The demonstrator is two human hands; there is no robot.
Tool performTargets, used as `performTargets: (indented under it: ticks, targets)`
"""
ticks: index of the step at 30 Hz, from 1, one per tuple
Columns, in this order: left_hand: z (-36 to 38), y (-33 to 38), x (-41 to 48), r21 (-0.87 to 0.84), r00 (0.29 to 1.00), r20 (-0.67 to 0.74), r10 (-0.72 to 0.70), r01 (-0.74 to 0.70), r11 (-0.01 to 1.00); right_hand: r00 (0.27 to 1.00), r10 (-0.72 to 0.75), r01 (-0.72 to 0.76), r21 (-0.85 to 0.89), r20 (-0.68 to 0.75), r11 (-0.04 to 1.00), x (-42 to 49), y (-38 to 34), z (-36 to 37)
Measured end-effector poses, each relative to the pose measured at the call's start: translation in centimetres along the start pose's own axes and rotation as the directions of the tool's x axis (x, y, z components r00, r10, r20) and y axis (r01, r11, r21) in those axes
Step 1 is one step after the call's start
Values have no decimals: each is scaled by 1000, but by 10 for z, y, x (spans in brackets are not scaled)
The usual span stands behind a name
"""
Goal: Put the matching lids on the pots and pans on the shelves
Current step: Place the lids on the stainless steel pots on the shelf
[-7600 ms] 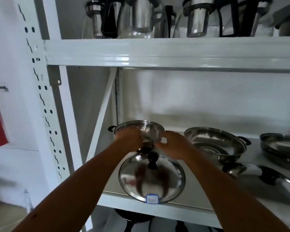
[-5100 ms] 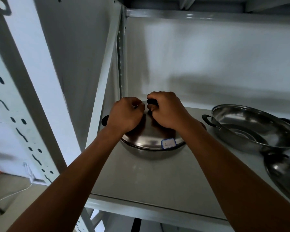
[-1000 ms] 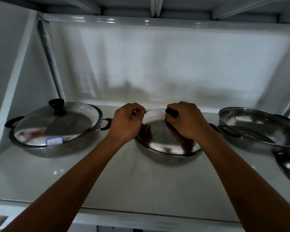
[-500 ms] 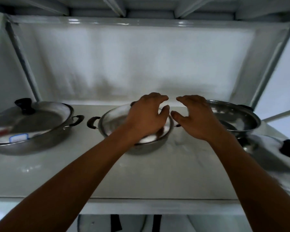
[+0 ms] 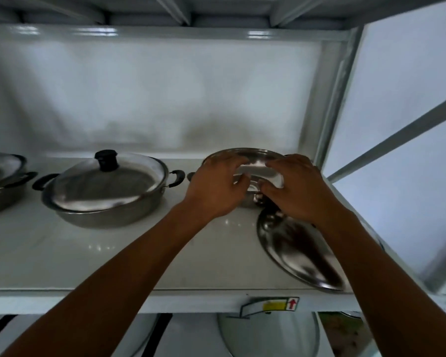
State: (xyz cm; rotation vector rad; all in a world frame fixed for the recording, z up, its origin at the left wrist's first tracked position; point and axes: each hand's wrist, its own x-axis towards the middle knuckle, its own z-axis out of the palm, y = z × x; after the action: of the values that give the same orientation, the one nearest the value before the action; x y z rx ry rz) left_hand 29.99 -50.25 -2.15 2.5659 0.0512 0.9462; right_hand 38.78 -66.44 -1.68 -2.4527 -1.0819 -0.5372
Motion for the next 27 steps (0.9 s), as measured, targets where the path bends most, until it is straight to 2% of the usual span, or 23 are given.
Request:
performTargets:
  ticks: [3,7,12,15,22,25,27]
  targets:
    - [11,3,6,24,1000,7,27,-27,999,999,34,-34,5,42,999,-5,15,-6]
    - [24,-5,11,68,993,113,16,-24,997,980,150,-154,17,134,988,-17,38,-12]
    - [40,-17,13,85,982,186,18,-35,996,901,285,-284,-51,328,957,-33,60,-13]
    - [45,-21,13,113,971,227,72,-100,989,901,258,-232,-116,350,966,-33,63,-15]
    - [48,-27,12,94,978,197,66,-85,992,927,139,-129,-51,348,990,-45,61,-56]
    - [48,-32,11,38,978,191,86,-95,995,952,61,-68,14,300,998,-50,60,-91]
    - [45,-31,6,1,974,197,110,-112,994,974,53,-73,82,220,994,-48,58,-115]
